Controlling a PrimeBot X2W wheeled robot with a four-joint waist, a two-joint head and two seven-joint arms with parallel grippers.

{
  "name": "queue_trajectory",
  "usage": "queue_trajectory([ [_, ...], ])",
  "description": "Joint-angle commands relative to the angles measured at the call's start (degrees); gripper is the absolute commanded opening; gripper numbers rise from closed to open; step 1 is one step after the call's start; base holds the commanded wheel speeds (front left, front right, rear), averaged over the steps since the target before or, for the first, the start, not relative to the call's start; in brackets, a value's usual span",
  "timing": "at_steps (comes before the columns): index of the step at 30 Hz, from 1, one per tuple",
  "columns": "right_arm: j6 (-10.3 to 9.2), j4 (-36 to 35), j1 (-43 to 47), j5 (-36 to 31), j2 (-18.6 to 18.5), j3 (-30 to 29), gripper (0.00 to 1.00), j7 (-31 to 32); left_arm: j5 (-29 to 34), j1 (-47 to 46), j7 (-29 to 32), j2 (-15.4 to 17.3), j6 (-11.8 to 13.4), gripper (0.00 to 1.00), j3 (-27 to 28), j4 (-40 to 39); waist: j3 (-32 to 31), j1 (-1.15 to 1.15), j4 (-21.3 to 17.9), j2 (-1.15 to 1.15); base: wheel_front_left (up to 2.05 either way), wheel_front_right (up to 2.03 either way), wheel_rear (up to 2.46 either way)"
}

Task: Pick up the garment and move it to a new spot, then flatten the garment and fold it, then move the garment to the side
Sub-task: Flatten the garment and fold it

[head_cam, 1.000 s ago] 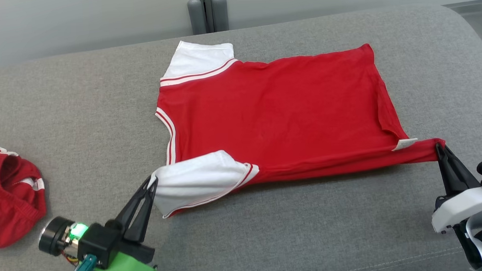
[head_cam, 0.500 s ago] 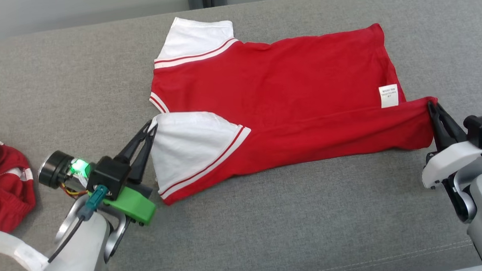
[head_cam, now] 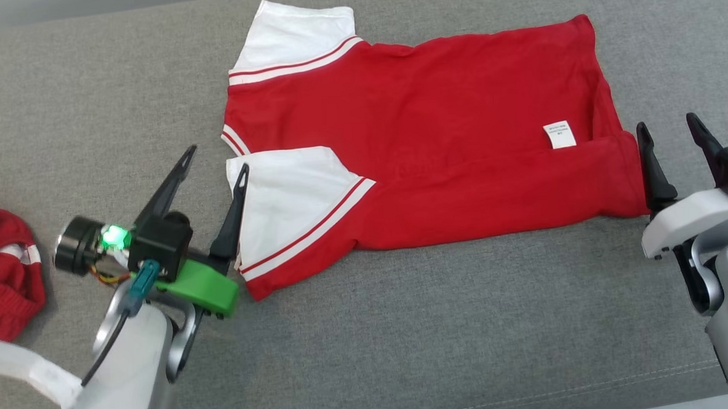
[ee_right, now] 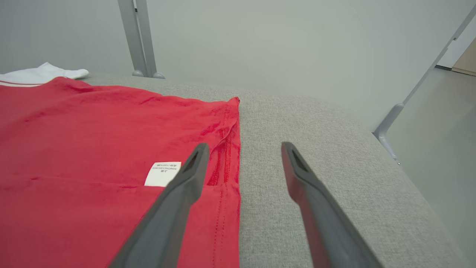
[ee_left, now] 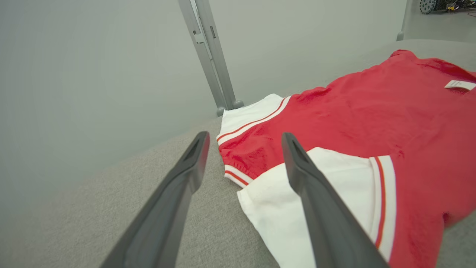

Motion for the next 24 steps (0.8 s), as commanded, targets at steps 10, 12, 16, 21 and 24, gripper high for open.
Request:
queue_trajectory([
  [10, -0.1, -5.25, 10.34, -0.9, 3.39, -3.84, 1.0, -0.18, -15.42, 17.86, 0.99, -8.85, 1.56, 1.0, 7.32, 3.19, -5.68, 0.0, -1.34, 0.0, 0.0, 0.0, 0.0],
  [12, -0.1, -5.38, 11.22, -0.9, 3.97, -3.96, 1.0, -0.18, -16.87, 18.39, 2.0, -9.79, 1.27, 1.0, 7.27, 4.5, -6.06, 0.0, -1.57, 0.0, 0.0, 0.0, 0.0],
  [16, -0.1, -5.35, 11.69, -1.07, 4.54, -3.35, 1.0, -0.18, -17.34, 16.53, 3.86, -10.26, 1.0, 1.0, 6.28, 7.88, -6.13, 0.0, -2.33, 0.0, 0.0, 0.0, 0.0],
  [21, -0.1, -4.86, 11.04, -1.04, 4.66, -2.49, 1.0, -0.18, -17.48, 14.36, 6.57, -10.59, 1.61, 1.0, 5.44, 12.17, -5.96, 0.0, -3.24, 0.0, 0.0, 0.0, 0.0],
  [24, -0.1, -3.78, 10.92, -0.45, 4.91, -1.89, 1.0, -0.18, -17.57, 13.6, 6.71, -10.75, 1.88, 0.31, 5.22, 14.19, -6.16, 0.0, -3.64, 0.0, 0.0, 0.0, 0.0],
])
